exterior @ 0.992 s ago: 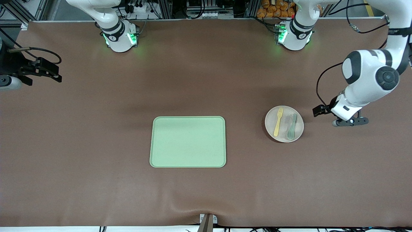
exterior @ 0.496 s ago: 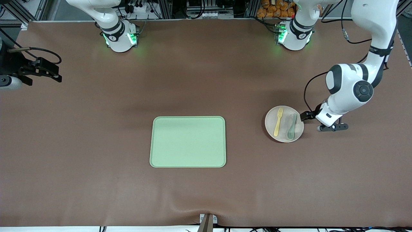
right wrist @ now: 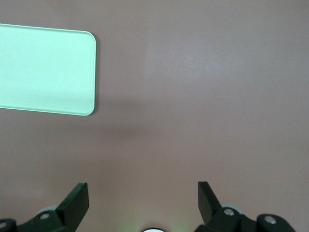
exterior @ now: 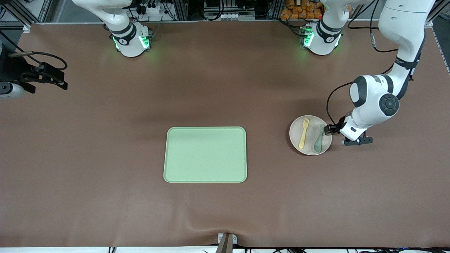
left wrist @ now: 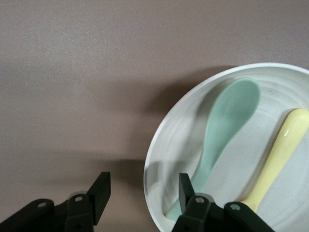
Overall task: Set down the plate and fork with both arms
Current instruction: 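Grasp the plate rim with the left gripper and lift it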
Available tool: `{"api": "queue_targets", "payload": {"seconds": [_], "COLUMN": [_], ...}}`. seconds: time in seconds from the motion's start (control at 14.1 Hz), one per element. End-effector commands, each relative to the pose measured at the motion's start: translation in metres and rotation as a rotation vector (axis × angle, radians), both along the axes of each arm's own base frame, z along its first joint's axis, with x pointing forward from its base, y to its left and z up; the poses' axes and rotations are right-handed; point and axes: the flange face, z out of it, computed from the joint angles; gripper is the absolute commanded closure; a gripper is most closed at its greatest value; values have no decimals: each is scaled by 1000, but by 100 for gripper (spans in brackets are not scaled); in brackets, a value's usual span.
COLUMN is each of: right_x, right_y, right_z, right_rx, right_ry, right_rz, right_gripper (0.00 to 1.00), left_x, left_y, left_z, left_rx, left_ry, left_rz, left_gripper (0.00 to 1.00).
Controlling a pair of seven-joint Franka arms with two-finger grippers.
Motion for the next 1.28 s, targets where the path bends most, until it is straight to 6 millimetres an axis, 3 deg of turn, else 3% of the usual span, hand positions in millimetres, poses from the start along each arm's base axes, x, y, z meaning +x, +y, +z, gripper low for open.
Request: {"api": "queue_targets", "payload": {"seconds": [0.0, 0.35, 0.71, 0.85, 0.99, 1.2], "right_x": [-2, -2, -2, -2, -2, -2], "right_y": [-2, -2, -6, -6, -6, -6], "right_z": [3, 3, 2, 2, 2, 2], "right_rx": [14, 14, 14, 14, 14, 14], "right_ry": [1, 1, 2, 2, 2, 2], "right_rz": [9, 9, 1, 1, 1, 1], "right_gripper": [0, 0, 0, 0, 0, 0], "left_x": [2, 3, 10, 11, 12, 15], "left_y": [8, 20, 10, 10, 11, 0], "left_z": [-7, -13, -20, -22, -22, -16], "left_rx": [-21, -32, -68, -70, -73, -89], "left_ry": [-2, 5, 10, 12, 12, 1], "left_rz": [27, 57, 84, 88, 95, 88], "left_gripper": [44, 56, 66, 77, 97, 100]}}
